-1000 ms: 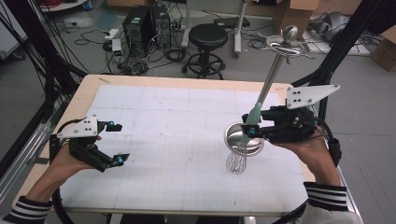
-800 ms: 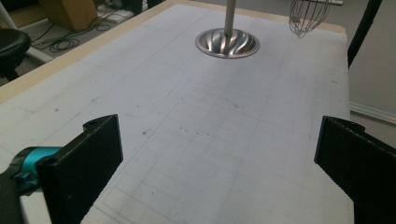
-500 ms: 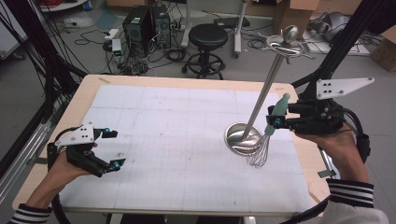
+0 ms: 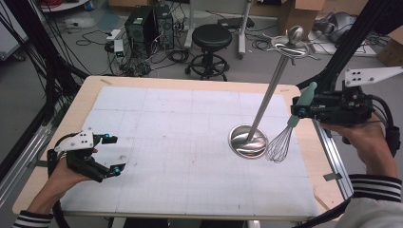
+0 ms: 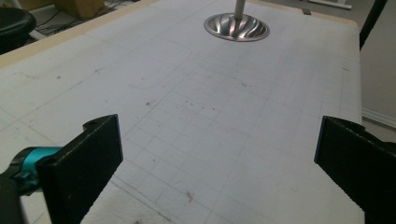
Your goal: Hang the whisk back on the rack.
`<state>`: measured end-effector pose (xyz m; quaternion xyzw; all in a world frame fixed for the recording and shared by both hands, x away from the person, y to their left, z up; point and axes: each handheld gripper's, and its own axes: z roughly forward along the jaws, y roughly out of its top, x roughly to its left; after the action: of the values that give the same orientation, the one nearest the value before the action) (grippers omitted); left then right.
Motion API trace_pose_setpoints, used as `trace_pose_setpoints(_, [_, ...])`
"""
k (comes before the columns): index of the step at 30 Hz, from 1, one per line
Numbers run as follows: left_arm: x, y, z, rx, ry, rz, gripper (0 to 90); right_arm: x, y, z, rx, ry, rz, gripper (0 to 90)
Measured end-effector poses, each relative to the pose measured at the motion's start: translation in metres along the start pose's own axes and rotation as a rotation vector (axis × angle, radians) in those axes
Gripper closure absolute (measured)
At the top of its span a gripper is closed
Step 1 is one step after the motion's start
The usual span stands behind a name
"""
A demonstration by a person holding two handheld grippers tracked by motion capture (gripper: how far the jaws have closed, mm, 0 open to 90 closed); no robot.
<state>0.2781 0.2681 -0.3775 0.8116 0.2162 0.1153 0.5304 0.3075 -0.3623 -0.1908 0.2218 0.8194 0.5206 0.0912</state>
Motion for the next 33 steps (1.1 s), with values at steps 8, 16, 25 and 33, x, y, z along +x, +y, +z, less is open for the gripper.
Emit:
trace_pose_setpoints(8, [0.001, 0.000, -0.002, -0.011, 0.005, 0.000, 1.7, -0.017, 0.009, -0.013, 0.010, -0.020, -0.001, 66.0])
trace_pose_setpoints(16, [0.004, -0.007, -0.004, -0.018, 0.013, -0.021, 1.7, -0.036, 0.025, -0.022, 0.022, -0.041, -0.015, 66.0])
trace_pose_setpoints(25, [0.005, -0.009, -0.006, -0.021, 0.017, -0.028, 1.7, -0.044, 0.034, -0.021, 0.030, -0.045, -0.032, 66.0])
trace_pose_setpoints(33, [0.007, -0.009, -0.006, -0.022, 0.015, -0.034, 1.7, -0.049, 0.038, -0.019, 0.041, -0.043, -0.031, 66.0])
